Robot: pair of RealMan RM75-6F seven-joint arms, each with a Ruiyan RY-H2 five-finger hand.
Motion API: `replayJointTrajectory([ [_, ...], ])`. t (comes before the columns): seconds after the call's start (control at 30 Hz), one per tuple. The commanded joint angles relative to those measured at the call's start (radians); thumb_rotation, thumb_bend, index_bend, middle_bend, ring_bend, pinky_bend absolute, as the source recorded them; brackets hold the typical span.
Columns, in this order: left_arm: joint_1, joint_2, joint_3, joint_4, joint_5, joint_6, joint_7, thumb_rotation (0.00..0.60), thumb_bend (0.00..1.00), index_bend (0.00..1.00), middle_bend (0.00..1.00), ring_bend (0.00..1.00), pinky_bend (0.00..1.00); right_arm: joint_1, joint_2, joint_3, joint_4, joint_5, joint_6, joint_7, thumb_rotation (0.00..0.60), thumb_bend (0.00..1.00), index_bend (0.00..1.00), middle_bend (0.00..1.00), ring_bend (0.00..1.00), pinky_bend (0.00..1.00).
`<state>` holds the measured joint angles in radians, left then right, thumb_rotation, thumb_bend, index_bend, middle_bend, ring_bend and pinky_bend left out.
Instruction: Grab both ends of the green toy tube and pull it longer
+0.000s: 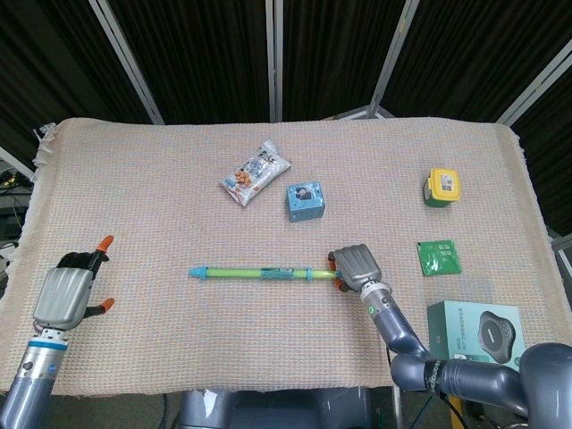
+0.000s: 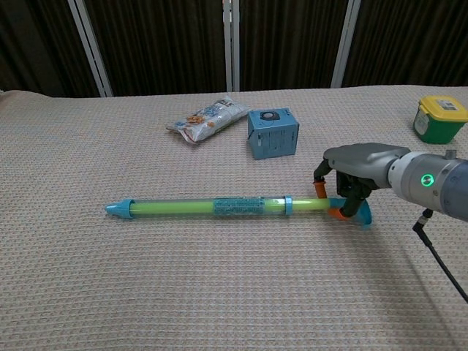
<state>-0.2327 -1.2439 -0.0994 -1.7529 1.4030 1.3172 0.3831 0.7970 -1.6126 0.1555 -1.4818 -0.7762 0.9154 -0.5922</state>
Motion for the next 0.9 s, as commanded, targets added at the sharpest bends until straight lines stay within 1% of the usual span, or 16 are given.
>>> replayJointTrajectory([
  [0.03, -0.087, -0.062, -0.033, 0.090, 0.012, -0.095, -0.067, 0.600, 0.00, 0.08, 0.84, 0.82, 0.97, 0.008, 0.005, 0.001, -0.009, 0.017, 0.008, -0.013, 0.600, 0.45, 0.65, 1.00, 1.00, 1.00],
  [0.1, -0.128, -0.090, -0.039, 0.133, 0.019, -0.146, -0.107, 0.600, 0.00, 0.14, 0.87, 0.85, 1.00, 0.012, 0.006, 0.003, -0.012, 0.027, 0.012, -0.018, 0.600, 0.45, 0.66, 1.00, 1.00, 1.00],
  [0.13, -0.150, -0.104, -0.042, 0.152, 0.016, -0.177, -0.127, 0.600, 0.00, 0.17, 0.88, 0.86, 1.00, 0.014, 0.006, 0.004, -0.014, 0.031, 0.015, -0.021, 0.600, 0.45, 0.66, 1.00, 1.00, 1.00],
  [0.23, -0.212, -0.146, -0.055, 0.200, -0.015, -0.266, -0.151, 0.600, 0.03, 0.21, 0.90, 0.87, 1.00, 0.020, 0.008, 0.004, -0.018, 0.044, 0.022, -0.030, 0.600, 0.46, 0.66, 1.00, 1.00, 1.00],
  [0.33, -0.251, -0.172, -0.071, 0.206, -0.088, -0.338, -0.132, 0.600, 0.09, 0.22, 0.90, 0.87, 1.00, 0.024, 0.008, 0.003, -0.019, 0.051, 0.029, -0.037, 0.600, 0.46, 0.66, 1.00, 1.00, 1.00],
  [0.43, -0.300, -0.192, -0.095, 0.190, -0.207, -0.425, -0.095, 0.600, 0.10, 0.24, 0.90, 0.87, 1.00, 0.029, 0.007, 0.005, -0.021, 0.063, 0.032, -0.041, 0.600, 0.46, 0.67, 1.00, 1.00, 1.00],
  [0.57, -0.363, -0.248, -0.113, 0.209, -0.303, -0.470, -0.035, 0.600, 0.12, 0.31, 0.90, 0.87, 1.00, 0.036, 0.008, 0.005, -0.024, 0.081, 0.032, -0.047, 0.600, 0.46, 0.67, 1.00, 1.00, 1.00],
  [0.73, -0.404, -0.307, -0.111, 0.253, -0.350, -0.482, -0.014, 0.600, 0.17, 0.36, 0.90, 0.87, 1.00, 0.041, 0.010, 0.001, -0.028, 0.092, 0.033, -0.048, 0.600, 0.46, 0.67, 1.00, 1.00, 1.00],
  [0.9, -0.434, -0.350, -0.107, 0.288, -0.381, -0.491, -0.022, 0.600, 0.19, 0.37, 0.90, 0.87, 1.00, 0.044, 0.013, -0.003, -0.037, 0.092, 0.037, -0.045, 0.600, 0.47, 0.67, 1.00, 1.00, 1.00],
])
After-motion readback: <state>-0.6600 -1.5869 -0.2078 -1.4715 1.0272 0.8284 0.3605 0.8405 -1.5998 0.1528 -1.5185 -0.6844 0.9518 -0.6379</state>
